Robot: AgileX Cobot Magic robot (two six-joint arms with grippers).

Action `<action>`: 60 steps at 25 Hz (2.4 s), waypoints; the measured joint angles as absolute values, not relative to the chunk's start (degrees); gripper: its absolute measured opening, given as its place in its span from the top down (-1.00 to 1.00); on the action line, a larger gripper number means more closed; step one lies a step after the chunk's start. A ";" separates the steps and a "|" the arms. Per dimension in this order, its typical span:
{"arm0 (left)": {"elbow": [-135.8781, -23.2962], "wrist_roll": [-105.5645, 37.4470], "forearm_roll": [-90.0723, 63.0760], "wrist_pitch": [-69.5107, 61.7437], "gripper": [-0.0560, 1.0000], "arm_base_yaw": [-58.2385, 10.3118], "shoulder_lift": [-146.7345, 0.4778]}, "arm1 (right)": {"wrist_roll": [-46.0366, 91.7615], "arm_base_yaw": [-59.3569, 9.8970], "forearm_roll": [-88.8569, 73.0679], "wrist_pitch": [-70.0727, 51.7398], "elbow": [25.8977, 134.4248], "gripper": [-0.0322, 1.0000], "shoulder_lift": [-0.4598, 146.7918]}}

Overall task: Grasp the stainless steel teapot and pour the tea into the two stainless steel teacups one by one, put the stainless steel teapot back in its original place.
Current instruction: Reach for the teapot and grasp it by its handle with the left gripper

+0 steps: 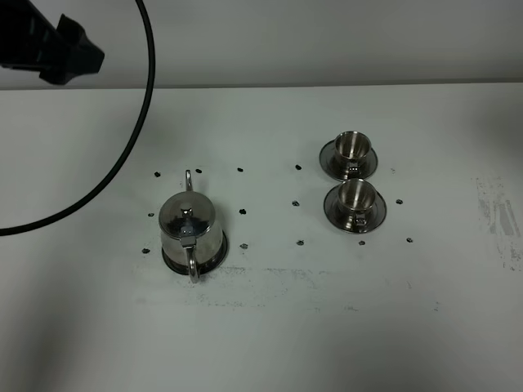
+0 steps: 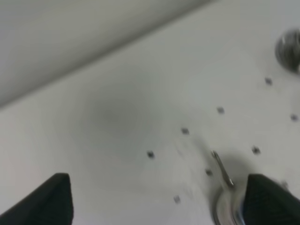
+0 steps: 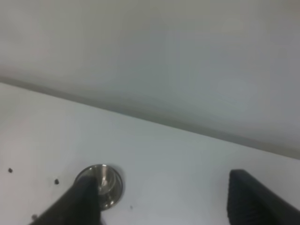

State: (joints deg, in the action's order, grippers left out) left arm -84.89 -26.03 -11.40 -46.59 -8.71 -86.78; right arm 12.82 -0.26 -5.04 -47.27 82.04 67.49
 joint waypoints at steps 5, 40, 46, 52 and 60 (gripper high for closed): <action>-84.77 -25.11 -10.82 -52.77 -0.48 -8.71 -86.73 | 10.97 -0.26 -7.32 -52.62 81.02 -0.20 59.09; -84.33 3.24 9.24 -59.86 -0.48 -30.40 -86.73 | 5.45 -0.26 0.00 -63.56 31.93 -0.20 1.92; -84.33 10.95 15.13 -64.23 -0.48 -36.91 -86.73 | 4.66 -0.26 0.95 -63.86 29.91 -0.18 1.92; -82.82 13.78 15.89 -64.27 -0.48 -41.65 -87.70 | 1.62 -0.26 3.31 -63.86 29.85 -0.08 1.92; -79.81 14.04 15.99 -63.94 -0.48 -42.44 -93.22 | -0.70 -0.26 2.40 -63.86 29.84 0.14 1.92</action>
